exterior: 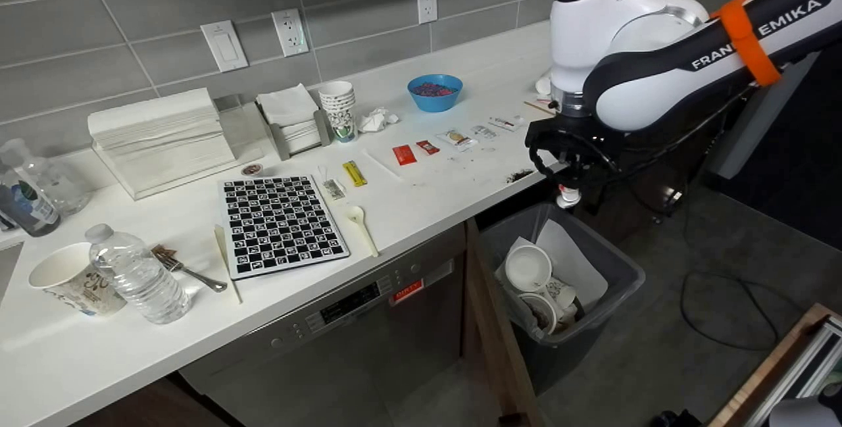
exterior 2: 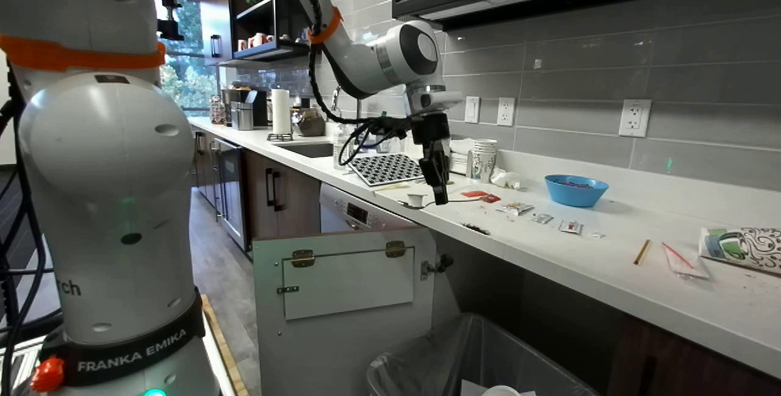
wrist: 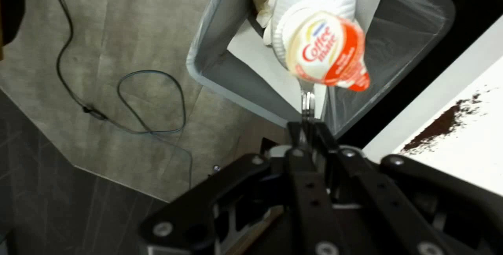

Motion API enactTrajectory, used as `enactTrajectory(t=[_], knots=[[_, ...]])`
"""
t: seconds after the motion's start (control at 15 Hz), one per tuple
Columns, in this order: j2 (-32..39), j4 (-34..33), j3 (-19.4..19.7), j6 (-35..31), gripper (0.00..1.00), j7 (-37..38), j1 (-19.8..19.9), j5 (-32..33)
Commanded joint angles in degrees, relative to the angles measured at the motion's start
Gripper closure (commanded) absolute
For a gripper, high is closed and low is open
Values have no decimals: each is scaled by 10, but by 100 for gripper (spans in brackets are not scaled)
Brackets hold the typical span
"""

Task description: Put the white cup into the spoon then pick up the spoon and drop the cap into the bin

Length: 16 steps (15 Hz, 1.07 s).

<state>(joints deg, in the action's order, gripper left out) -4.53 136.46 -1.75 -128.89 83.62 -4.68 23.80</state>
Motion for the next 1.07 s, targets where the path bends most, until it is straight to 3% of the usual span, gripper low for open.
enactTrajectory(t=[0.0,0.47,1.0], knots=[[-26,1,-29,80,97,71,9,45],[-28,-15,-47,173,97,162,13,84],[-16,-29,-39,214,97,218,28,119]])
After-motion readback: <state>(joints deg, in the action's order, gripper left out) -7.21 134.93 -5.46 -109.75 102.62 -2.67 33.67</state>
